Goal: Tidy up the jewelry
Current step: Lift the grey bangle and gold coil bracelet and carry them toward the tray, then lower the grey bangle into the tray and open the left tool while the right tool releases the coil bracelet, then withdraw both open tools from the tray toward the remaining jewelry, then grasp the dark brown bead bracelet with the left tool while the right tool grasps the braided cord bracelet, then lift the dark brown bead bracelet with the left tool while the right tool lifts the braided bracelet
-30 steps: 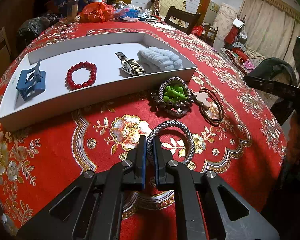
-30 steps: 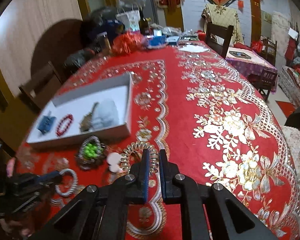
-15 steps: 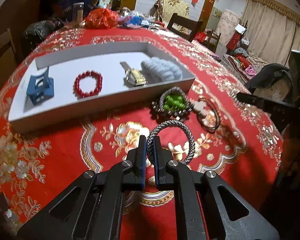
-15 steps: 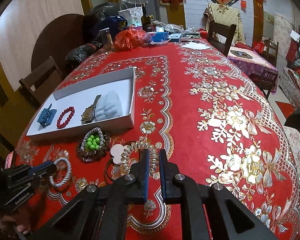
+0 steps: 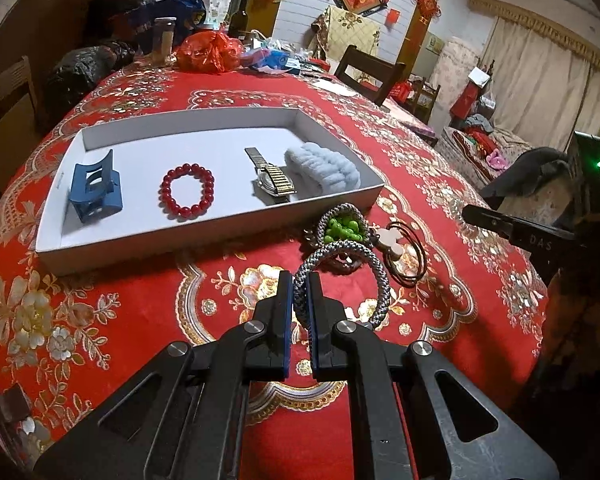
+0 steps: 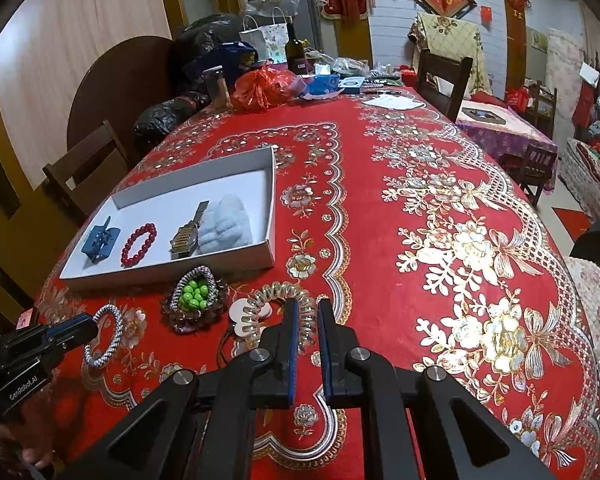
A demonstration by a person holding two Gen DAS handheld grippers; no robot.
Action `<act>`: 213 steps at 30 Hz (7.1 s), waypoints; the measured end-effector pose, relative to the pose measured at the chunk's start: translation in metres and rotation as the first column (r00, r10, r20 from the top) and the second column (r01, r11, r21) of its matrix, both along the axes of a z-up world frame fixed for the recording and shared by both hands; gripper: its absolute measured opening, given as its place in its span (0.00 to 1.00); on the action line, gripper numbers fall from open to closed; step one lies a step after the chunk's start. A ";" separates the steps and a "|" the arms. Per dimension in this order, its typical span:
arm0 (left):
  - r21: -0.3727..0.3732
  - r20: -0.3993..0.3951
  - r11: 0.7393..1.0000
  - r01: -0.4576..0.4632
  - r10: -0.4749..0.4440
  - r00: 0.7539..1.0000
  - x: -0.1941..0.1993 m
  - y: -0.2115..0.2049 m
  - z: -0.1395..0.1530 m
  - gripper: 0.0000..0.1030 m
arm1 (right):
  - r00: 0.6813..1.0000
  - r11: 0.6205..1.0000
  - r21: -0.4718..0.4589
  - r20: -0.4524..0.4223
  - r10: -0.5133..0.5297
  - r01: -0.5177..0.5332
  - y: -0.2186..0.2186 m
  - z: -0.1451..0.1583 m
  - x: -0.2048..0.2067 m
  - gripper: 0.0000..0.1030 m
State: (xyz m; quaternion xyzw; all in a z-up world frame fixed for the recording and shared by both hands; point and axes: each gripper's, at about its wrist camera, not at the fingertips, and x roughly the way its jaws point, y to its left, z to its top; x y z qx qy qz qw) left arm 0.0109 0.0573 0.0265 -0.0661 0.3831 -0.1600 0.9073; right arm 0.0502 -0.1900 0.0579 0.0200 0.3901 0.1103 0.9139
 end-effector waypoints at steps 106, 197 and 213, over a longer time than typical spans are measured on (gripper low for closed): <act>0.018 0.050 0.966 -0.257 0.255 0.966 0.039 0.040 0.016 0.60 | 0.998 0.997 0.040 -0.025 0.064 -0.063 0.016 0.009 0.033 0.43; 0.127 -0.115 0.985 0.118 -0.103 0.988 0.042 -0.064 -0.030 0.09 | 0.995 0.938 0.346 0.080 -0.052 0.021 -0.043 0.022 0.002 0.07; 0.076 -0.124 0.994 0.078 -0.068 0.990 0.040 -0.052 -0.035 0.09 | 0.940 0.887 0.343 -0.253 -0.229 0.309 -0.087 -0.037 0.021 0.07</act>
